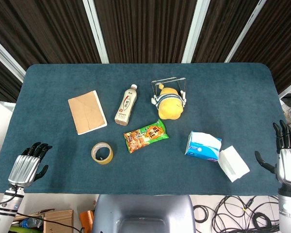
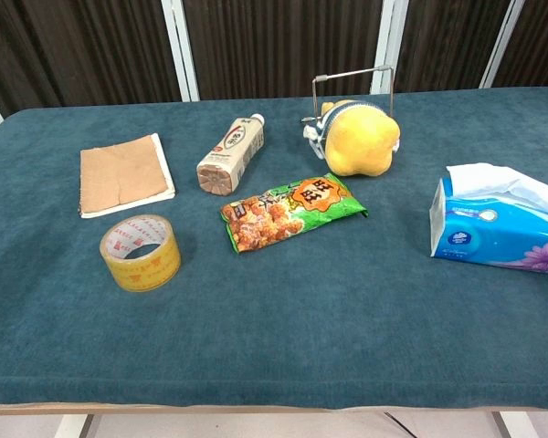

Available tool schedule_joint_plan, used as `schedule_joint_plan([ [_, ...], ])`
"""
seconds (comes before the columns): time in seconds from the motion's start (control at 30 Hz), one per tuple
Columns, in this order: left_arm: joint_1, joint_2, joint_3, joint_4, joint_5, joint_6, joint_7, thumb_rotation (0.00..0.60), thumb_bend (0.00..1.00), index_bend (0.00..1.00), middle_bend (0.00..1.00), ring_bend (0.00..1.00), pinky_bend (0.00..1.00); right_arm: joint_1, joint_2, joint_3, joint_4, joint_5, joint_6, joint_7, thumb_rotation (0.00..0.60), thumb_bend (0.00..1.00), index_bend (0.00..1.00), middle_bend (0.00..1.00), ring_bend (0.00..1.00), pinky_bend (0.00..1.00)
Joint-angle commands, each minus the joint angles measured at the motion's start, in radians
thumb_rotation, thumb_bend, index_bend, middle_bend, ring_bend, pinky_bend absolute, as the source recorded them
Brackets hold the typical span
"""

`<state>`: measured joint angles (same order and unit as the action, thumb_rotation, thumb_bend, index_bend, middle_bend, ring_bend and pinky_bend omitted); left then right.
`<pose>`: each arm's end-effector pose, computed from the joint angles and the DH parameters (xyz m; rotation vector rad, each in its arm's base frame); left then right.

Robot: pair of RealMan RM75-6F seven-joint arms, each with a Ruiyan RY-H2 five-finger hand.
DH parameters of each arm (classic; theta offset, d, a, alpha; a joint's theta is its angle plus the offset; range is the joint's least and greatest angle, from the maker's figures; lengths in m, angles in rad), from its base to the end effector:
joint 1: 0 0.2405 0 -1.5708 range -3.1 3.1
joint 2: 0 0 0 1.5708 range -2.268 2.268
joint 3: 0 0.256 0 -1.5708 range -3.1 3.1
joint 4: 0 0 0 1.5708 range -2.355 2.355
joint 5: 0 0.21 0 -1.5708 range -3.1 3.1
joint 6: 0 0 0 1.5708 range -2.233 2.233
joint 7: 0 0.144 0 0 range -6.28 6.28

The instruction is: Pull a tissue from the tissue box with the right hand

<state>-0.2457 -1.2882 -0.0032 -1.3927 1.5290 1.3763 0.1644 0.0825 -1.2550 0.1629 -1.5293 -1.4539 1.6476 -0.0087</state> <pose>-0.3115 0.2244 0.1019 -1.6402 -0.7112 -0.7772 -0.3053 -0.1987 0.1640 1.1544 -0.7608 1.0697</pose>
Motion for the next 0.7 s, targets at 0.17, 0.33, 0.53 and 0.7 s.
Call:
schedule_joint_plan([
  [0.17,0.010,0.001,0.007,-0.002,0.025,0.024,0.005,0.600,0.35,0.25,0.23,0.16,0.34,-0.029,0.005,-0.052,-0.008,-0.035,-0.007,-0.040,0.600,0.18,0.12,0.00,0.00,0.15],
  [0.33,0.014,0.001,0.006,-0.003,0.025,0.027,0.012,0.600,0.35,0.25,0.23,0.16,0.34,-0.030,0.044,-0.059,-0.068,0.022,-0.079,-0.059,0.600,0.18,0.13,0.00,0.00,0.16],
  [0.53,0.023,-0.002,-0.001,0.005,0.034,0.057,0.008,0.600,0.35,0.25,0.22,0.15,0.34,-0.032,0.055,-0.054,-0.086,0.020,-0.079,-0.061,0.600,0.18,0.13,0.00,0.00,0.16],
  [0.7,0.024,-0.001,0.000,0.008,0.040,0.059,-0.004,0.600,0.35,0.25,0.22,0.15,0.34,-0.033,0.055,-0.066,-0.080,0.003,-0.086,-0.066,0.600,0.18,0.13,0.00,0.00,0.16],
])
